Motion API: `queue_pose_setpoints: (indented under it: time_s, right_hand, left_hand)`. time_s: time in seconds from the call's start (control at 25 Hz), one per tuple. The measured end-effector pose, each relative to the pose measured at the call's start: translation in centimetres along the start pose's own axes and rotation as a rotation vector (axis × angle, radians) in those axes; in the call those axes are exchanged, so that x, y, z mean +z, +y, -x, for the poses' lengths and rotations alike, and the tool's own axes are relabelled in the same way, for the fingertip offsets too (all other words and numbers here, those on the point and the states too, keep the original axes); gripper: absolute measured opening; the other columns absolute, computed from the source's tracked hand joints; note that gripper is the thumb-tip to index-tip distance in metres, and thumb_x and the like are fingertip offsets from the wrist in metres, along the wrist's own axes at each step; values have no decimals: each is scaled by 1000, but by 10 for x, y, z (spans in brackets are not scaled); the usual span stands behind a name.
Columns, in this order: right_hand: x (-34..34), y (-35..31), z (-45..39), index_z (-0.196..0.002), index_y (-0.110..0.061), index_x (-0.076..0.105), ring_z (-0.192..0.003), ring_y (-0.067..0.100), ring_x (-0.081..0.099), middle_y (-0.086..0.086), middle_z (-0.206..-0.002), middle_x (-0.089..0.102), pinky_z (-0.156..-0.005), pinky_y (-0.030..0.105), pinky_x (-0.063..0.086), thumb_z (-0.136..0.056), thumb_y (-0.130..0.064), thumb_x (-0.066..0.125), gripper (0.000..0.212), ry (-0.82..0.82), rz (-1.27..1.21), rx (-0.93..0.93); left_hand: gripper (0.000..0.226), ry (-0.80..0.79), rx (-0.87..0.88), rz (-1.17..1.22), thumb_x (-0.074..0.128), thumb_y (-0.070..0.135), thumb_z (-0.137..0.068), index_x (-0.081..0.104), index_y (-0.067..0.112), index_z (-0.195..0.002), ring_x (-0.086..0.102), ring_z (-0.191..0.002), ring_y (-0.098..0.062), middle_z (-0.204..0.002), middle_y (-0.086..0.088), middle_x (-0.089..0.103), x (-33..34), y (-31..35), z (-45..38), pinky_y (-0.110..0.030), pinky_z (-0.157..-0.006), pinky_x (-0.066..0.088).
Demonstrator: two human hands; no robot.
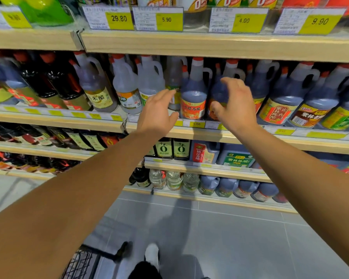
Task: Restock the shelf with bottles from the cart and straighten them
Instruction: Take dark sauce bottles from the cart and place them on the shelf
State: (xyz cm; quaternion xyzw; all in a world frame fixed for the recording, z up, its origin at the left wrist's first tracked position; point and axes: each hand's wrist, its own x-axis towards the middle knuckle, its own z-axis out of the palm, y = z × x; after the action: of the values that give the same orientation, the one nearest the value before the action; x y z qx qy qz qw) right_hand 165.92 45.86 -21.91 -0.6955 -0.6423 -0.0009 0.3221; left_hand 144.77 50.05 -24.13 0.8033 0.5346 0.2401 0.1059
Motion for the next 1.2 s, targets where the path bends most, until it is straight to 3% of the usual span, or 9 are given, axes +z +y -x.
queue_pose_setpoints:
  time_s: [0.16,0.36,0.56,0.72,1.0,1.2]
  right_hand:
    - [9,8,-15,-119,-6,50,-115,35,44,16,-122,48,-94,38,36,-82,-25,66,45,148,96,82]
    - [34,32,-9,-122,-6,42,-111,35,46,14,-125,42,-90,41,42,-74,-26,75,62,243,68,209]
    - [55,42,-2,-141,-11,26,-118,32,46,10,-132,39,-85,40,45,-72,-31,80,90,242,-12,242]
    - [72,46,0,-143,-13,23,-123,28,45,6,-136,38,-83,39,46,-68,-42,80,98,252,-76,340]
    - [92,53,-2,-137,-18,30,-119,27,50,3,-129,43,-84,39,47,-69,-39,81,88,303,-69,411]
    - [80,56,-5,-133,-11,37,-117,26,45,6,-124,42,-88,36,45,-70,-42,78,81,324,-78,313]
  left_hand:
    - [65,2,19,32,65,26,-88,35,18,-145,39,-134,-23,-147,-3,41,16,3,-30,-38,-110,34]
    - [51,44,-137,274,72,30,-76,44,14,-116,58,-101,-29,-111,-9,61,61,9,-47,-38,-75,48]
    - [47,141,-226,367,74,34,-72,44,15,-104,60,-98,-31,-108,-8,64,91,11,-50,-44,-78,52]
    - [52,219,-228,342,78,38,-69,43,17,-102,60,-99,-31,-107,-8,64,98,11,-53,-45,-78,53]
    - [62,232,-231,348,81,45,-64,40,23,-104,61,-97,-27,-107,-4,64,98,7,-56,-44,-79,54]
    - [66,160,-221,423,83,41,-62,38,22,-107,61,-101,-27,-114,-4,60,103,9,-55,-45,-81,55]
